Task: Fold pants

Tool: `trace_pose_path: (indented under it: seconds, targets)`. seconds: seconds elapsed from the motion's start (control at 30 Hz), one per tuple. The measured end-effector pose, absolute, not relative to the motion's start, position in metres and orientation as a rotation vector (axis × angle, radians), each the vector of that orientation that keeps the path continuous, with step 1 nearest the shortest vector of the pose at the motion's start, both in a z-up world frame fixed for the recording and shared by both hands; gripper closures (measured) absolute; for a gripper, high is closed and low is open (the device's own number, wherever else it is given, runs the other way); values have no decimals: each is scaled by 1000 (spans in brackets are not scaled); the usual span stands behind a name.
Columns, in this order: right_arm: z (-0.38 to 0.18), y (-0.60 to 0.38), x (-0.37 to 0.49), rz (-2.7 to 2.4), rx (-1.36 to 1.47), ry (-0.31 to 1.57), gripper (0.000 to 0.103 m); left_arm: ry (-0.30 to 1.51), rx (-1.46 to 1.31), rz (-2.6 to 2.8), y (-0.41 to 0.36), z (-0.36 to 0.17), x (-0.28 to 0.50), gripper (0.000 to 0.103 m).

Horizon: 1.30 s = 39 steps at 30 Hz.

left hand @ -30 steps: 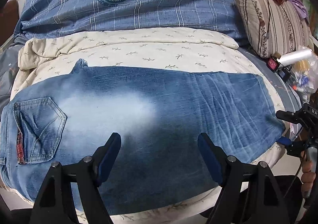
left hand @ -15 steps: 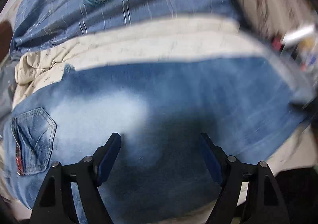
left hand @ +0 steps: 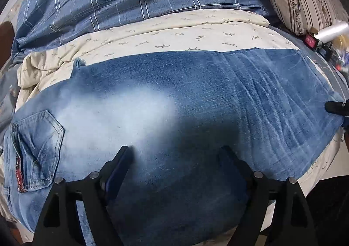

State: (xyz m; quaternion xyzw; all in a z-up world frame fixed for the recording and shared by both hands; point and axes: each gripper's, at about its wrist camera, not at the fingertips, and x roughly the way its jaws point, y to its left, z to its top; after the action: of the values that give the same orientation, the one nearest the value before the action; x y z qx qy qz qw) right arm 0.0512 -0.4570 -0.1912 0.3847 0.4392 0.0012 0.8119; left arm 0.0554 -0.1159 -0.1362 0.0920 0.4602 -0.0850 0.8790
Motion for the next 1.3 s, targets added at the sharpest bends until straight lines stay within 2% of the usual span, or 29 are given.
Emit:
trace_pose_path:
  seconds: [0.33,0.4,0.43,0.47,0.6,0.77,0.8,0.87,0.9,0.93,1.0,1.17,1.3]
  targets:
    - [-112,-403,39,78,574,785,79,967,176,-183,-115,-134,57,19]
    - [-90,-379,34,128,524,746,79,972,127,-204,-107,-130,57,21]
    - [-79,-361,30,175,492,722,79,971,97,-207,-102,-127,58,29]
    - [-73,-346,29,206,474,711,79,968,50,-209,-91,-123,58,33]
    - [-59,-270,17,359,377,687,79,876,-106,-127,-28,-91,43,33]
    - [-94,-192,21,487,330,750,79,791,-201,53,67,-67,16,33]
    - [-106,-183,26,501,339,772,76,788,-206,75,76,-67,13,33]
    - [-147,-158,45,514,295,865,60,803,-220,124,99,-71,9,33]
    - [-165,-150,53,520,294,921,42,811,-229,133,104,-73,8,33]
    - [-183,-144,57,545,314,974,41,817,-237,140,107,-73,7,33]
    - [-179,-143,45,573,282,912,34,814,-253,138,109,-72,5,33]
    - [-148,-184,24,618,372,835,32,790,-284,10,84,-52,22,33]
    - [-146,-235,21,589,534,785,31,829,-393,-212,62,-49,52,33]
